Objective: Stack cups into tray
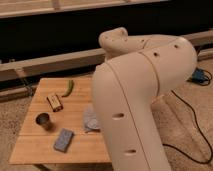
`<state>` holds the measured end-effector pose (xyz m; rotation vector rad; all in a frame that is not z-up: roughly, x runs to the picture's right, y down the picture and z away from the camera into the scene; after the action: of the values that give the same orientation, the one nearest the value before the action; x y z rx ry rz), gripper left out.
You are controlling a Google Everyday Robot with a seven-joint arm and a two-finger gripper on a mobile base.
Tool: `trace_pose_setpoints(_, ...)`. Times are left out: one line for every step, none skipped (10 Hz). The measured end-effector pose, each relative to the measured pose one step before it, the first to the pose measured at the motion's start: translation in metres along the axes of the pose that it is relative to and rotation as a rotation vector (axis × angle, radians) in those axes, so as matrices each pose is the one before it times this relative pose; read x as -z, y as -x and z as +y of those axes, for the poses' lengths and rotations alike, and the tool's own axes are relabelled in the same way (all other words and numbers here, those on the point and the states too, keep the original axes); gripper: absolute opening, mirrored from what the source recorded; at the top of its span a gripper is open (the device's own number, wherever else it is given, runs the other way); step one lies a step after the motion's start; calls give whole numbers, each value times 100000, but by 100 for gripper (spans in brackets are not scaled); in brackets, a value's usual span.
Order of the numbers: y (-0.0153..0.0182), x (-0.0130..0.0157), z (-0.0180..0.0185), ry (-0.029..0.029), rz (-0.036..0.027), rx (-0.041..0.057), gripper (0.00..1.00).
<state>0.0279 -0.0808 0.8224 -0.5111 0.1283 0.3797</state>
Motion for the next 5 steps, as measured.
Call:
trace_pose_setpoints(902,651,1514,-325,-264,1990,78)
trace_pose_setpoints(1109,520,1765,198,-498,1899,78)
trace_pose_setpoints(1326,402,1670,496,-788,1595,78)
trace_pose_setpoints(1785,394,1845,810,-1417,1548,78)
trace_pose_setpoints(1559,202,1436,822,-1295,1050,78)
